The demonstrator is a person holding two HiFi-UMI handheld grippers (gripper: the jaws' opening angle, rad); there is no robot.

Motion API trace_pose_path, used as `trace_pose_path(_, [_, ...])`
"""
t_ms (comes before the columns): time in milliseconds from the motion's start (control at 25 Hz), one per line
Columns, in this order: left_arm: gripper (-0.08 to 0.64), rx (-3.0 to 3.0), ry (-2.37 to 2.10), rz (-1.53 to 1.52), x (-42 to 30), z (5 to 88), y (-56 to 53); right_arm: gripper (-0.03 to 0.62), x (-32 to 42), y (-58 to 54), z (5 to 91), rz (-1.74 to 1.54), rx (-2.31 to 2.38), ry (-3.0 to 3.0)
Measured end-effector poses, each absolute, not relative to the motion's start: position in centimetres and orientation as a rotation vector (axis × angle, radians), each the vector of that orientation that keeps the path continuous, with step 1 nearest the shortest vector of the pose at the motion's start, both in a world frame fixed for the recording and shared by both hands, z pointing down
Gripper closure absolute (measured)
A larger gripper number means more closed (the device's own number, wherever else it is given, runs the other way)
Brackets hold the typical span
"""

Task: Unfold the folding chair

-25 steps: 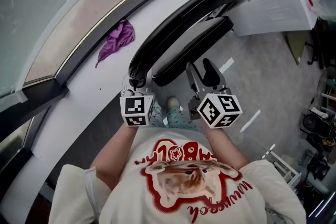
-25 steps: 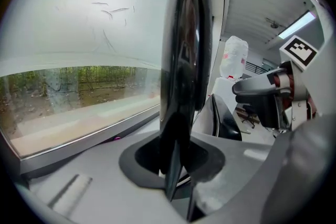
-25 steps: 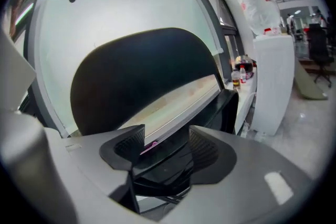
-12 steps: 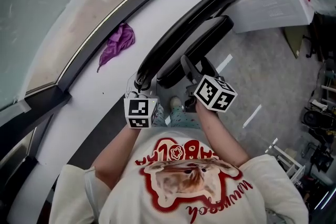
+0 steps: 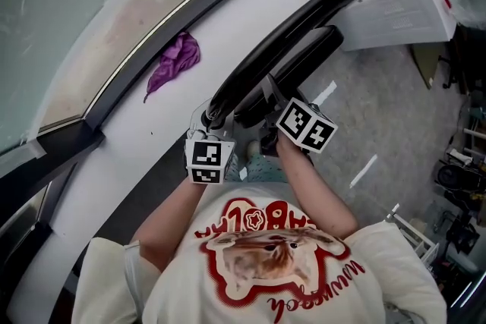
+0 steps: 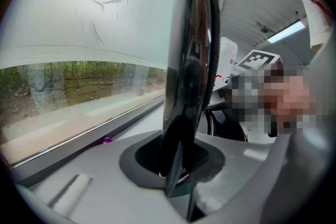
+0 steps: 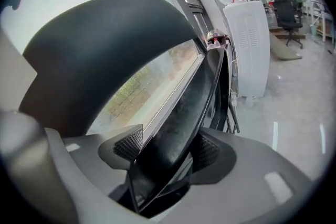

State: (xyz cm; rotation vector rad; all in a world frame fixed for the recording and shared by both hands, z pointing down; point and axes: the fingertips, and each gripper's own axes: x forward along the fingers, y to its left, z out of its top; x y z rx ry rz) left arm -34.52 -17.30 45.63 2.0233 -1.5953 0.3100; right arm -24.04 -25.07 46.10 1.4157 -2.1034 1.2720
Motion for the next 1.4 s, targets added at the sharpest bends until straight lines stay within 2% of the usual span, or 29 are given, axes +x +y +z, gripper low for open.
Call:
trace_pose_path(120, [0.5, 2.018, -1.598, 0.311, -34.6, 45.7, -17.3, 0.332, -24.4, -25.1, 46.0, 1.355, 1.412, -2.13])
trace_pose_path(360, [0.5, 2.015, -1.602, 0.316, -34.6, 45.6, -17.3, 0.351, -24.4, -25.0, 45.9, 1.391, 1.419, -2.146])
trace_pose_path(920, [0.502, 2.006, -1.59, 0.312, -34.0, 45.8, -17.2, 0.359, -21.8, -23.6, 46.0, 1.46, 1.402, -2.188])
trace_pose_path(1400, [0.509, 1.879, -1.662, 0.386, -33.0, 47.5, -16.3, 0.368, -14.4, -18.9, 48.3, 1.675, 1.323, -2.193])
